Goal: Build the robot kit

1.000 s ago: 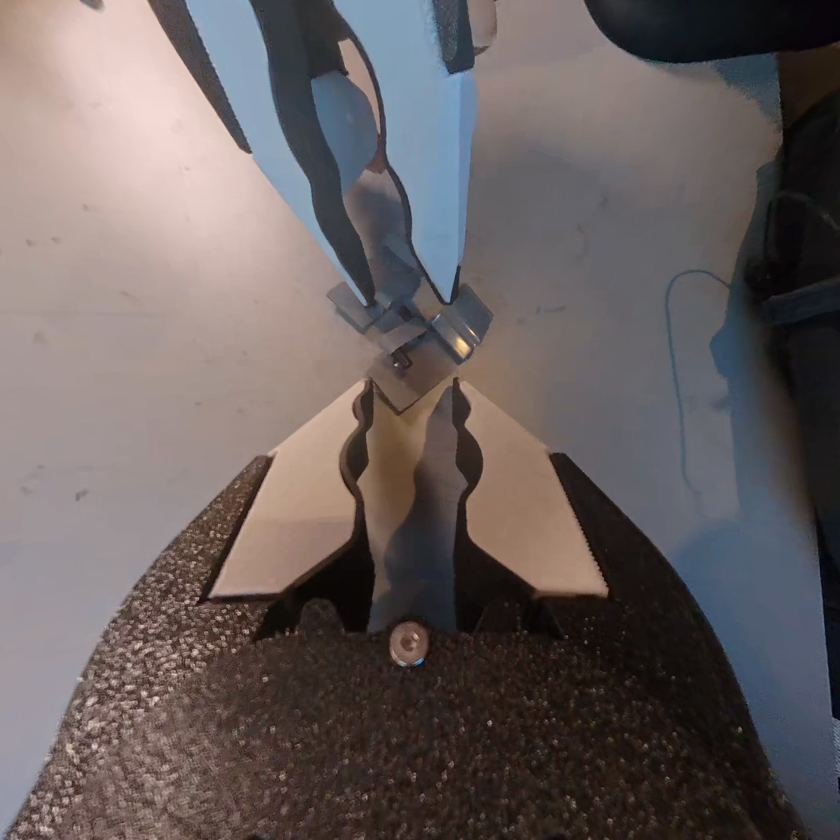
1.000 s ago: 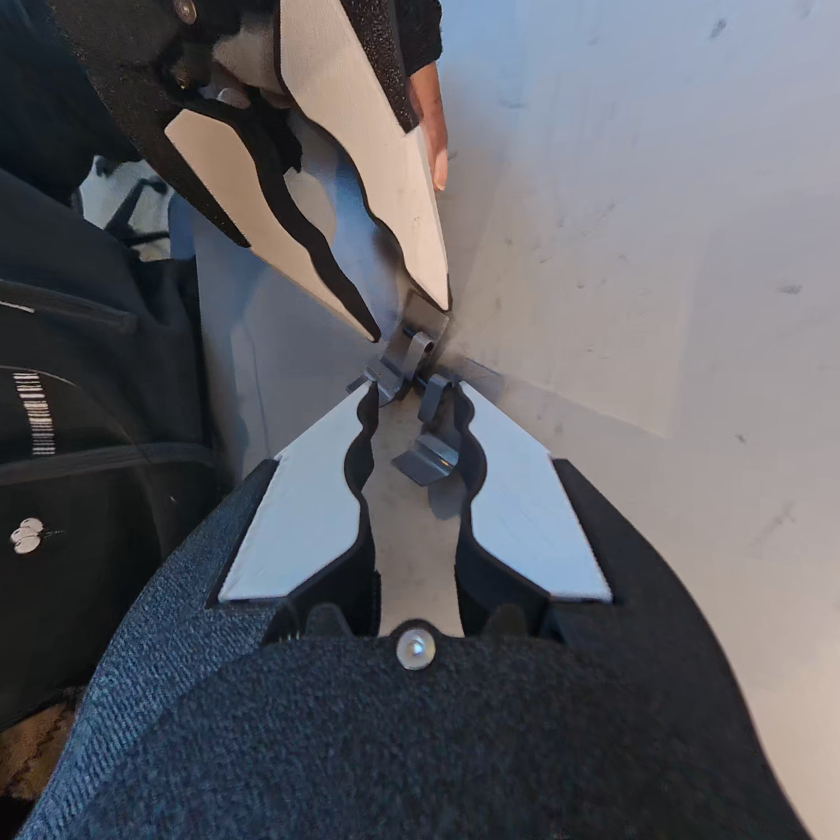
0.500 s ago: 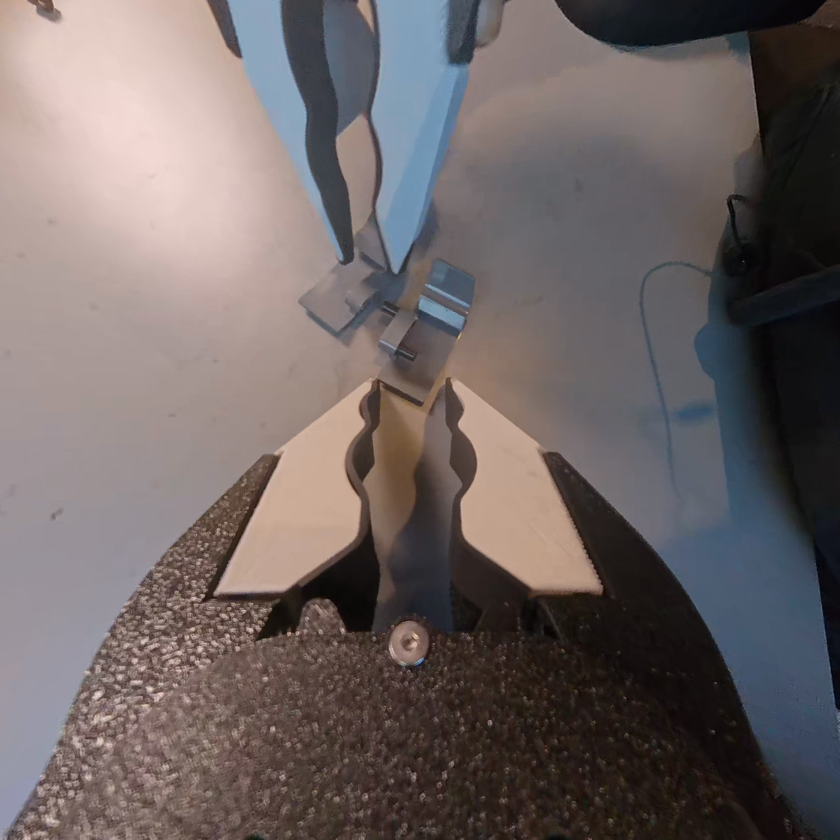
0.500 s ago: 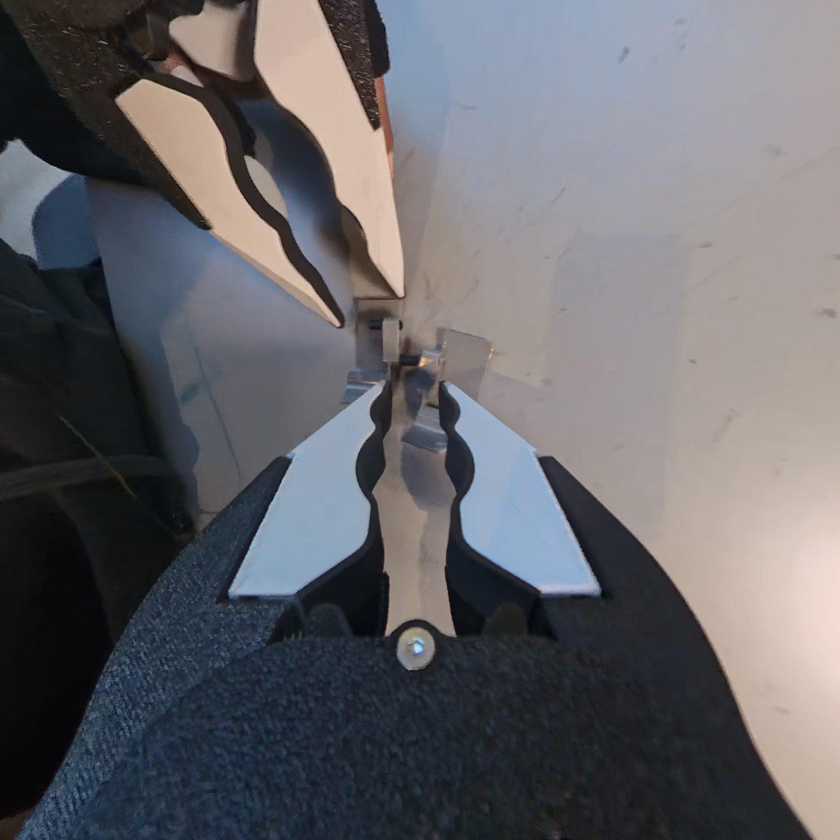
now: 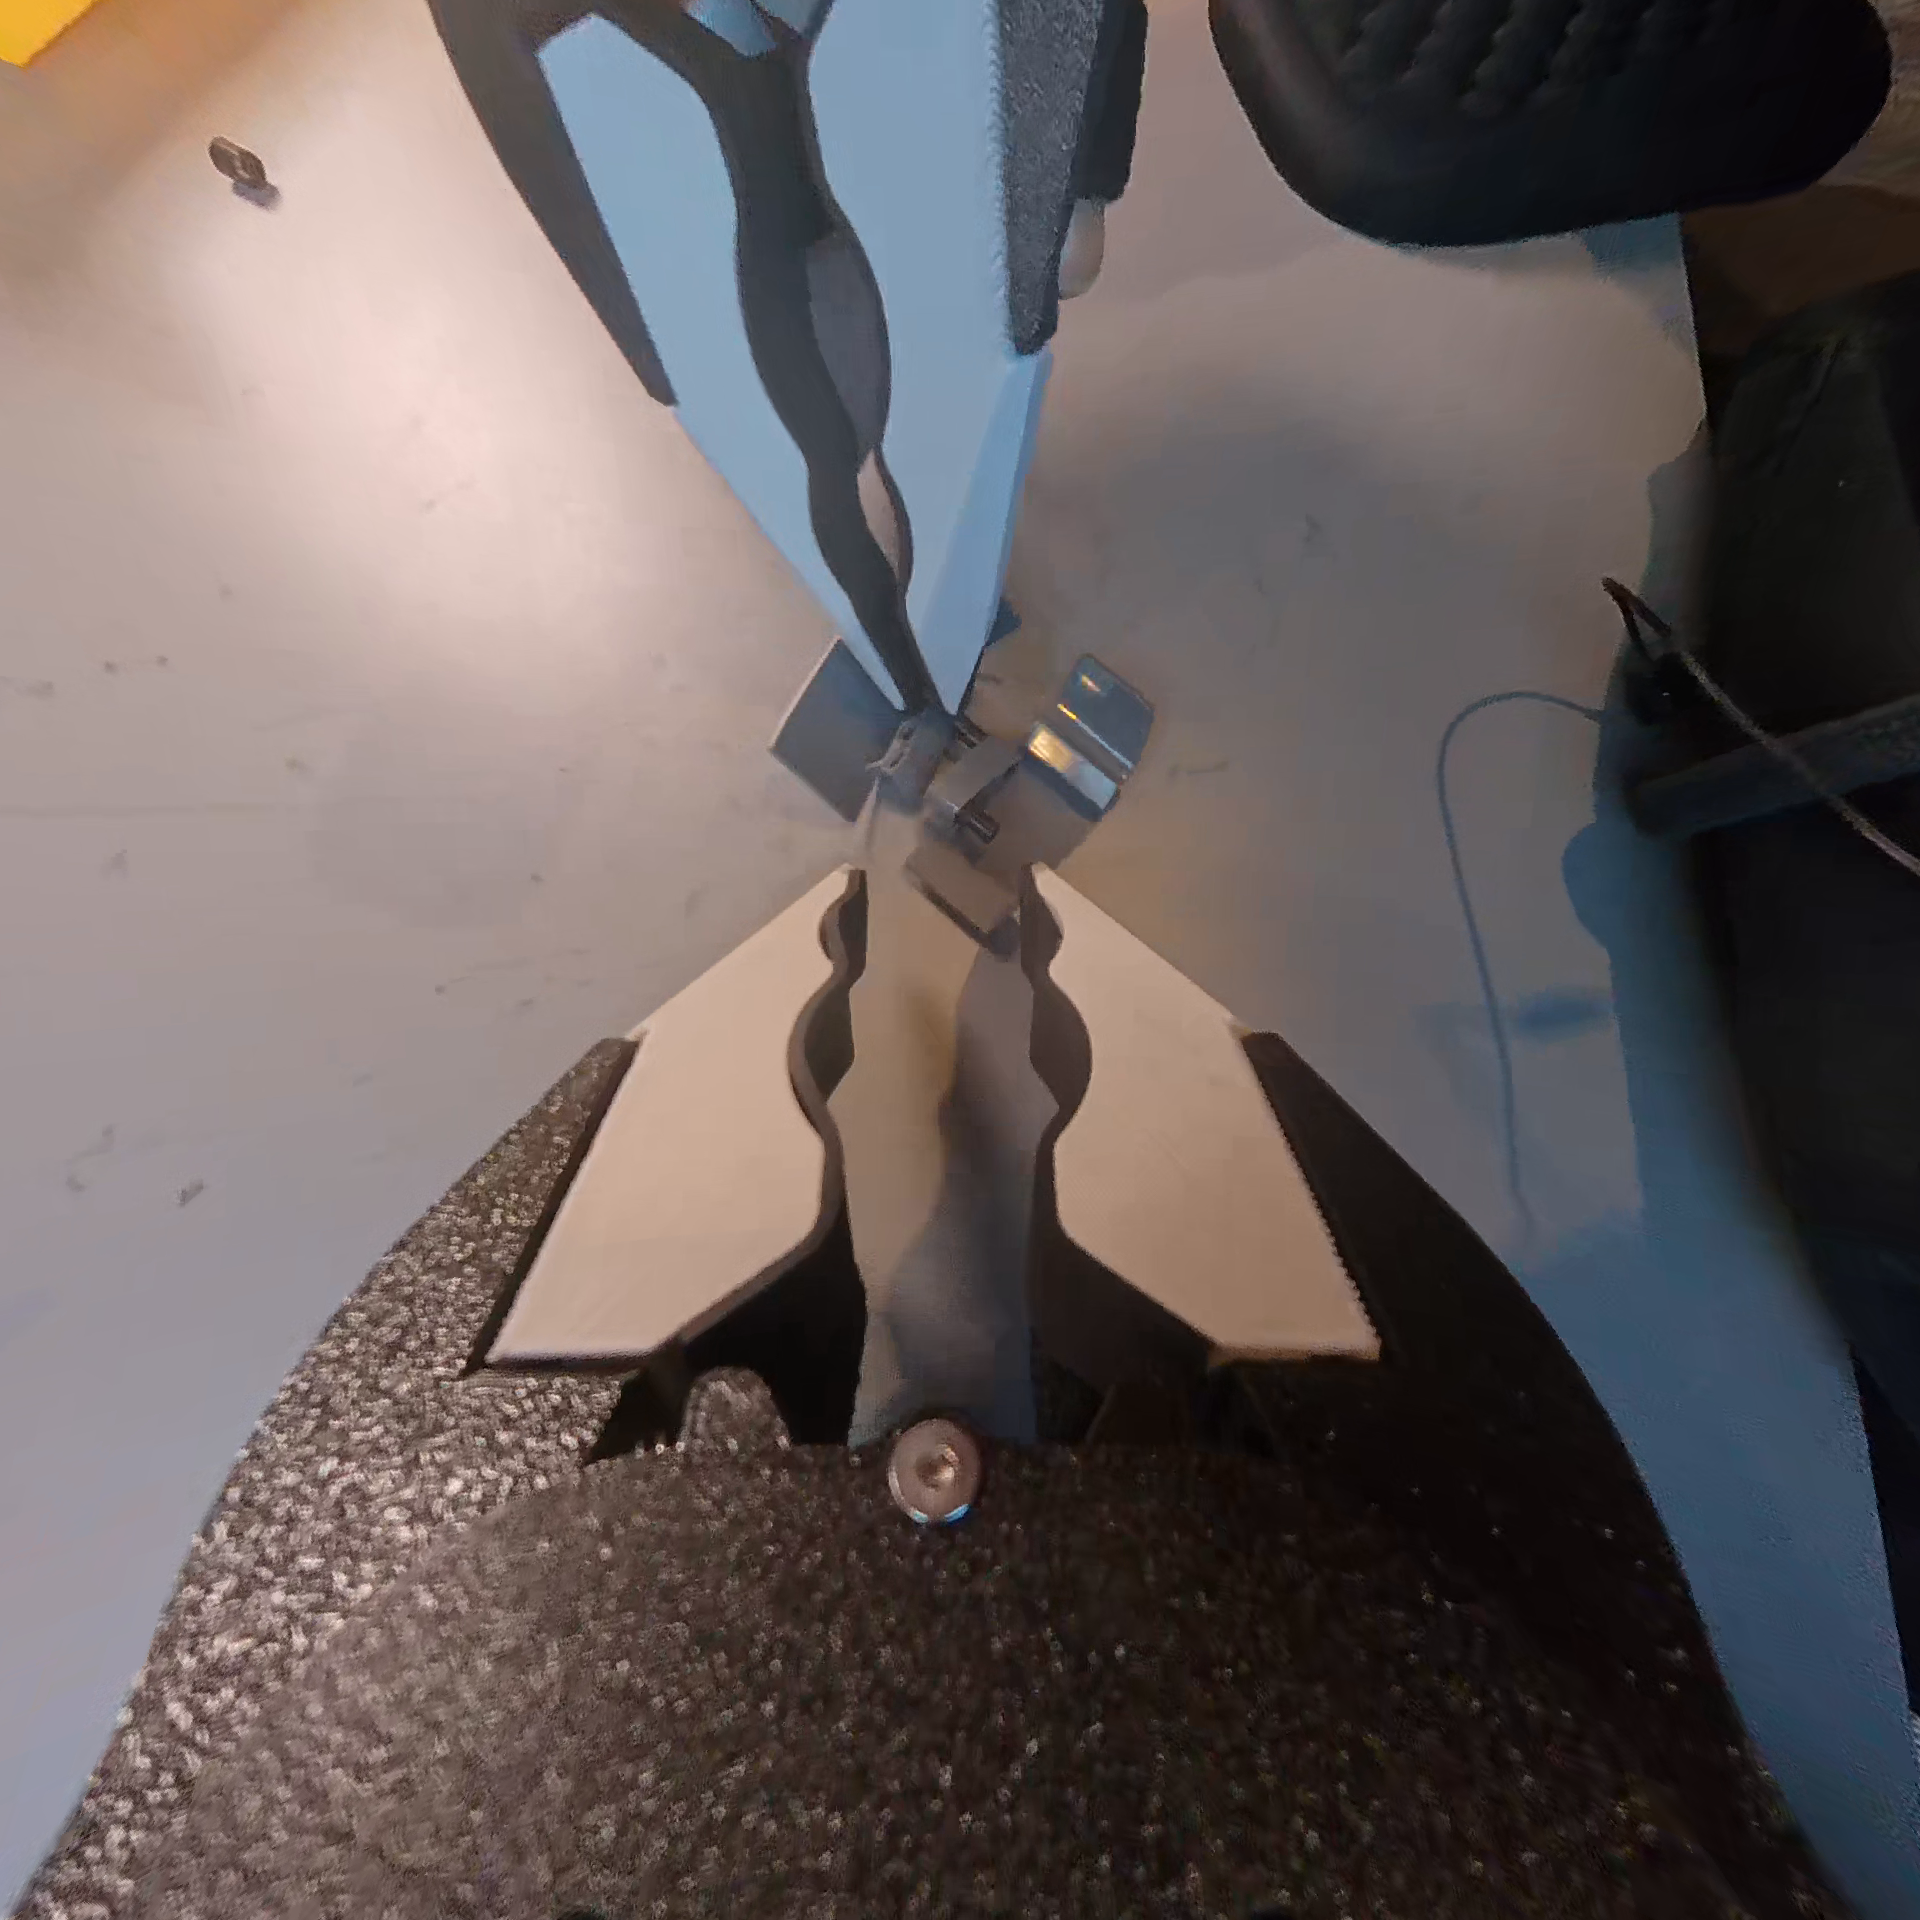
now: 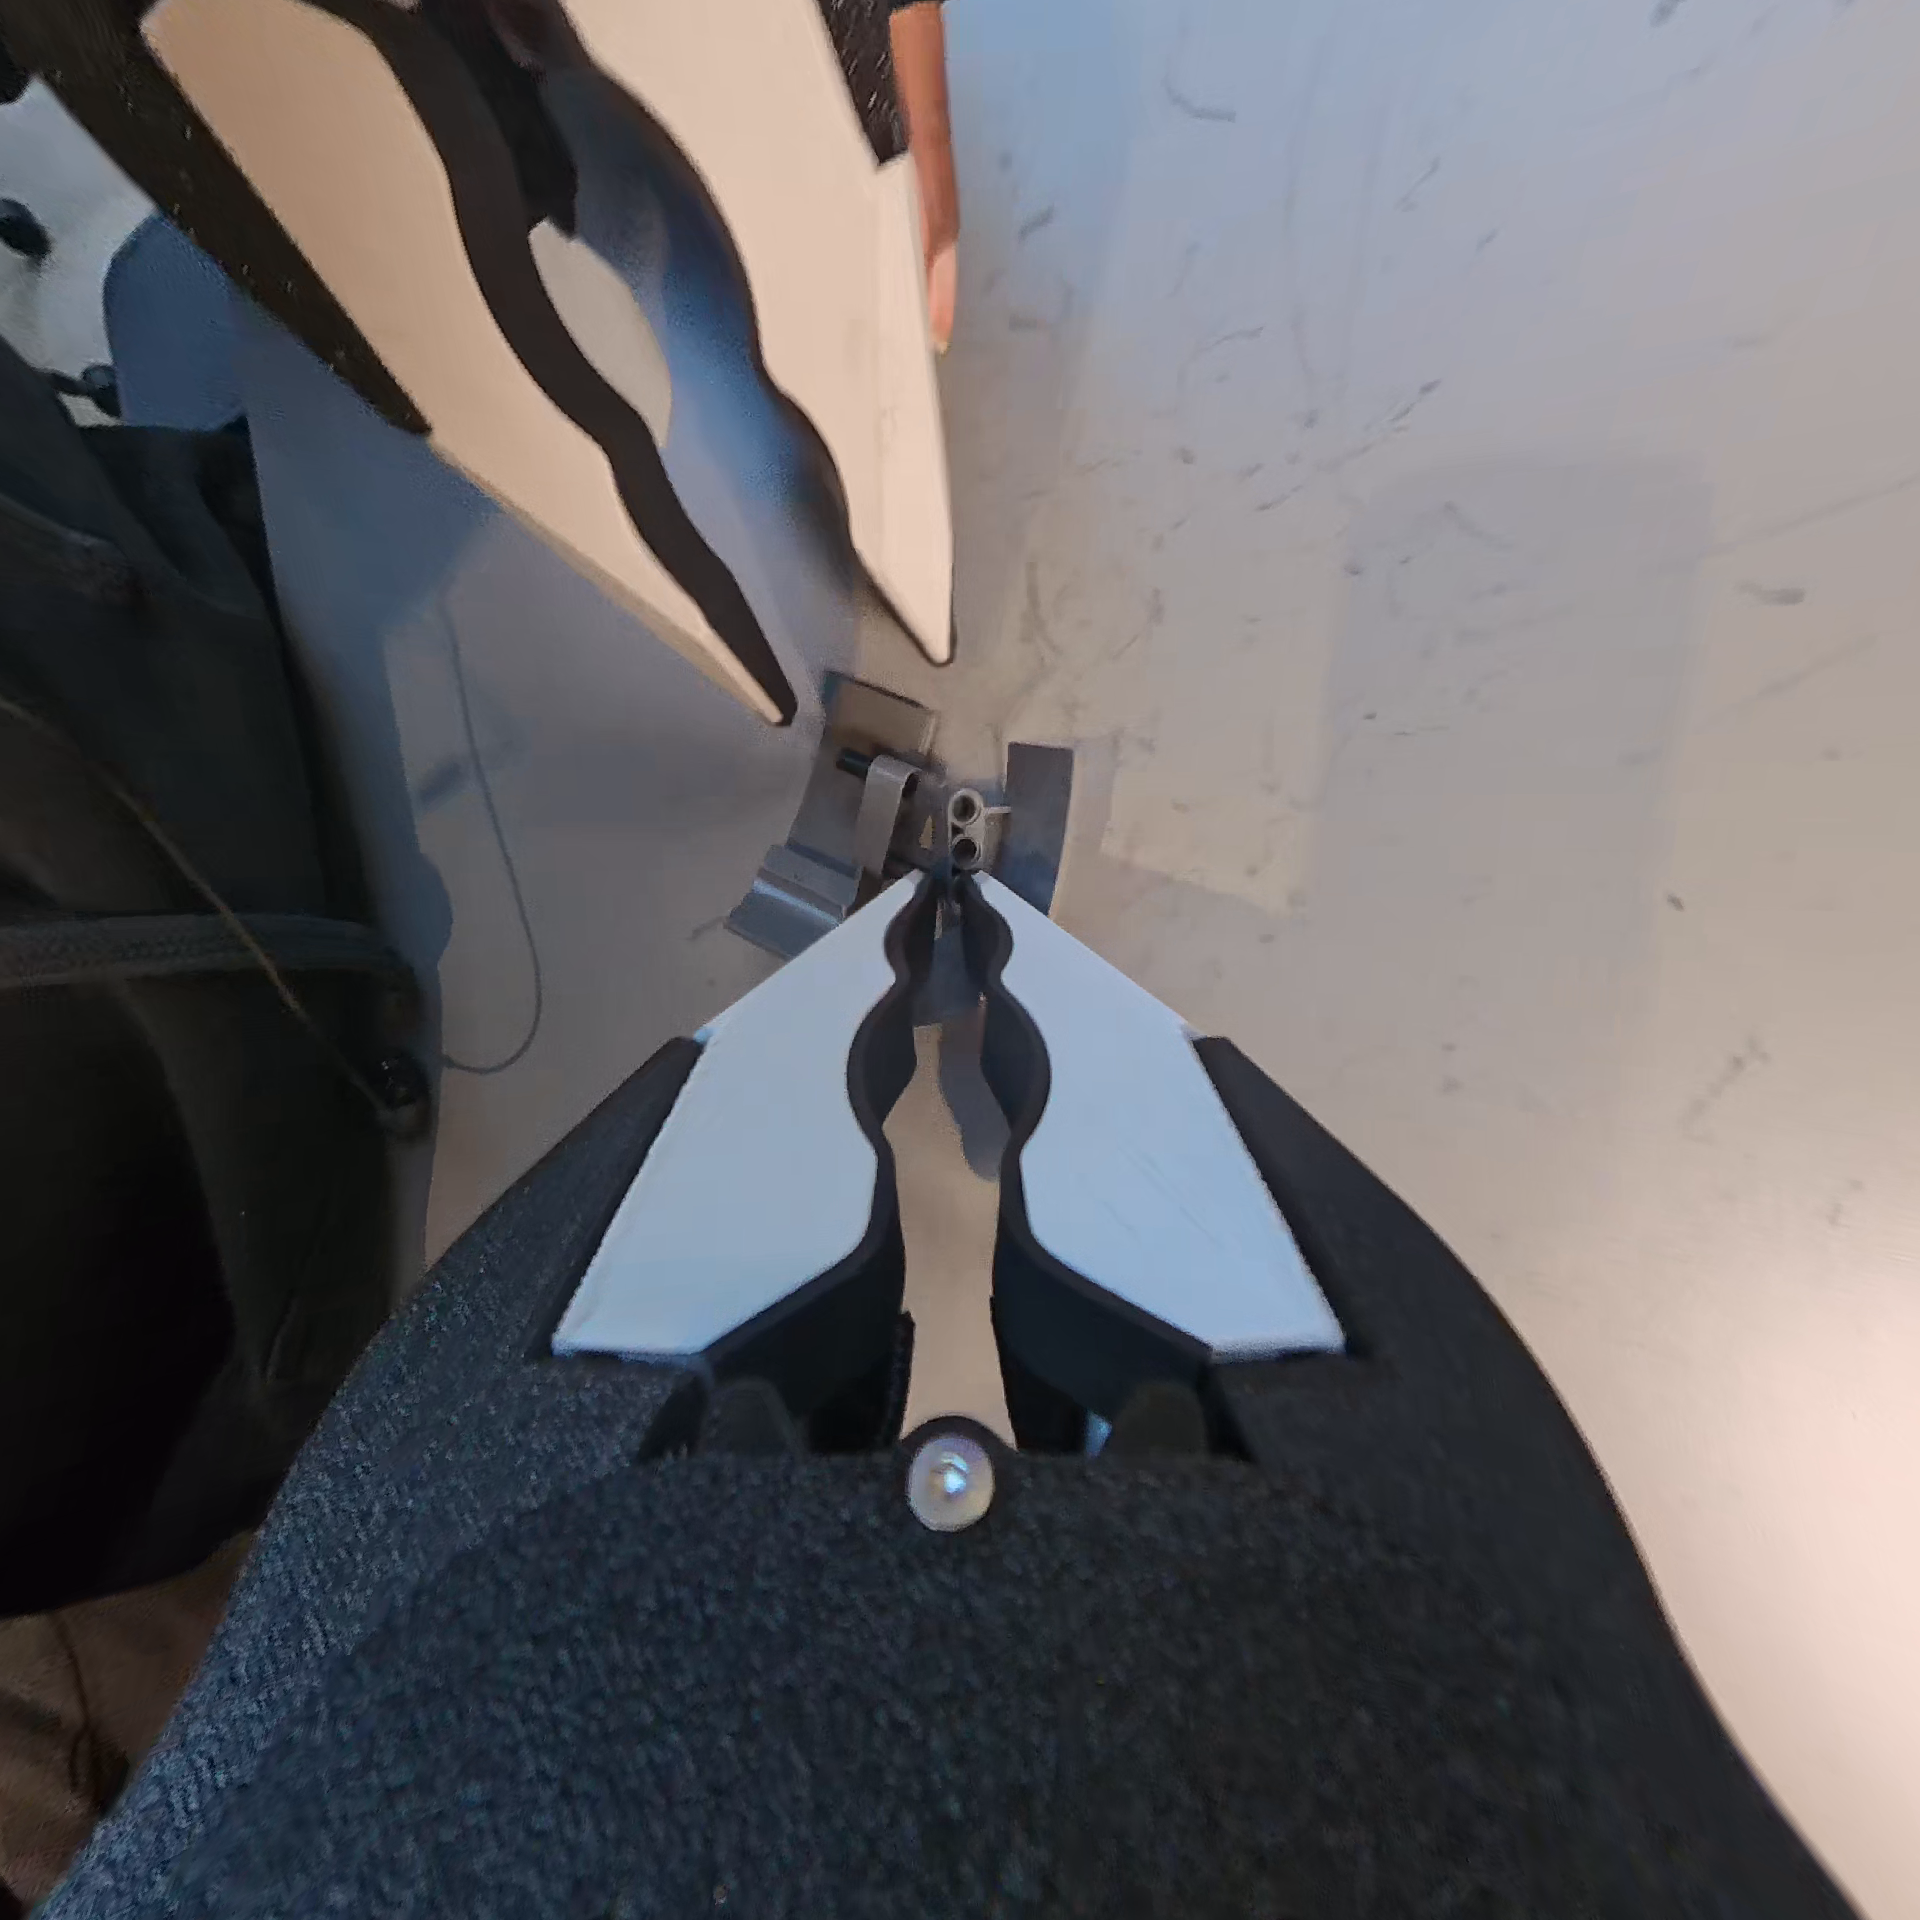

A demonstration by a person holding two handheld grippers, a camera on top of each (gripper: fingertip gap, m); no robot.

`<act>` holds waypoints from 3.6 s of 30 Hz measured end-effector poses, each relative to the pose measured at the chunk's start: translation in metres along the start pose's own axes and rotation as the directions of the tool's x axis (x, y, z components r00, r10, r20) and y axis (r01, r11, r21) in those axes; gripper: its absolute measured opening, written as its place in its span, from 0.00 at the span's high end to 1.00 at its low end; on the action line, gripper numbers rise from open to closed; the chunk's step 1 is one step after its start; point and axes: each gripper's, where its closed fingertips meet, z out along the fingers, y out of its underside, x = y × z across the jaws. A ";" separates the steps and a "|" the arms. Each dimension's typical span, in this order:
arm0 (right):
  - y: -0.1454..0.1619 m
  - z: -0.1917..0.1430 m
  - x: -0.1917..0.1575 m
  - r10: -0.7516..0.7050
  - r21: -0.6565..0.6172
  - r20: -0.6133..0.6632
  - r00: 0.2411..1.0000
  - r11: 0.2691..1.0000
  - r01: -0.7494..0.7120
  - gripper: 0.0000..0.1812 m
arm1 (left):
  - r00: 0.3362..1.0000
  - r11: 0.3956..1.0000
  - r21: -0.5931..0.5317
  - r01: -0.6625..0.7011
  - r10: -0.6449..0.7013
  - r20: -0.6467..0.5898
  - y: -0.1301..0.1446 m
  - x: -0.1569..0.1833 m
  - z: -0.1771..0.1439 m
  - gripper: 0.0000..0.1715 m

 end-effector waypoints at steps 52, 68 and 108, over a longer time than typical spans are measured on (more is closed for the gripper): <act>0.004 -0.006 -0.020 -0.011 0.055 0.282 0.959 0.998 -0.005 0.84 | 0.934 0.938 0.021 -0.347 0.347 -0.089 -0.016 0.000 0.034 0.80; 0.003 -0.005 -0.019 -0.057 0.054 0.283 0.957 0.998 0.044 0.84 | 0.940 0.947 0.014 -0.319 0.319 -0.120 -0.013 0.004 0.033 0.87; -0.008 -0.039 -0.025 -0.148 0.240 -0.135 0.980 0.954 0.178 0.78 | 0.963 0.967 0.018 -0.254 0.255 -0.083 -0.017 0.007 0.037 0.90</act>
